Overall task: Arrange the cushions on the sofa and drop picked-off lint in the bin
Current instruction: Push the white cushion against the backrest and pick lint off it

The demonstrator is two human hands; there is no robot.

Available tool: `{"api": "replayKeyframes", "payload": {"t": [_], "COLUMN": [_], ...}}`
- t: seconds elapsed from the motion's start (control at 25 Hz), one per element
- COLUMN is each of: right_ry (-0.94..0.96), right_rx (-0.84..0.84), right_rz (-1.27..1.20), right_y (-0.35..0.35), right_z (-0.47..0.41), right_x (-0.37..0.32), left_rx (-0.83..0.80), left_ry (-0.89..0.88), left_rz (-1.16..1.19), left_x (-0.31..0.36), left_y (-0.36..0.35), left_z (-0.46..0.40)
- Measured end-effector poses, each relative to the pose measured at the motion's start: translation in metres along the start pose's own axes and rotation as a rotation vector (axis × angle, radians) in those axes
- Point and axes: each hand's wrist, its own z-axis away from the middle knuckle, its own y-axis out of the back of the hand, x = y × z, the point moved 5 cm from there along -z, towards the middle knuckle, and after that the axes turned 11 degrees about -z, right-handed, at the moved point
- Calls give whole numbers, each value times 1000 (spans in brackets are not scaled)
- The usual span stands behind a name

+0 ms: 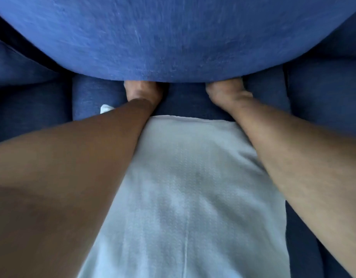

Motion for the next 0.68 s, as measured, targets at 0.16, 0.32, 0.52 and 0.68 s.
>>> {"api": "replayKeyframes", "payload": {"t": [0.16, 0.32, 0.52, 0.68], "right_ry": [-105, -77, 134, 128], "right_rx": [16, -94, 163, 132], "right_rz": [-200, -197, -324, -472], "right_y": [9, 43, 110, 138], "right_z": [45, 105, 191, 255], "right_x": [-9, -55, -127, -172], "left_rx": [9, -211, 32, 94], "left_ry": [-73, -96, -139, -64], "left_rz": [32, 274, 493, 770], "left_x": [-1, -18, -56, -95], "left_y": [38, 83, 200, 251], "left_z": [49, 105, 182, 272]}}
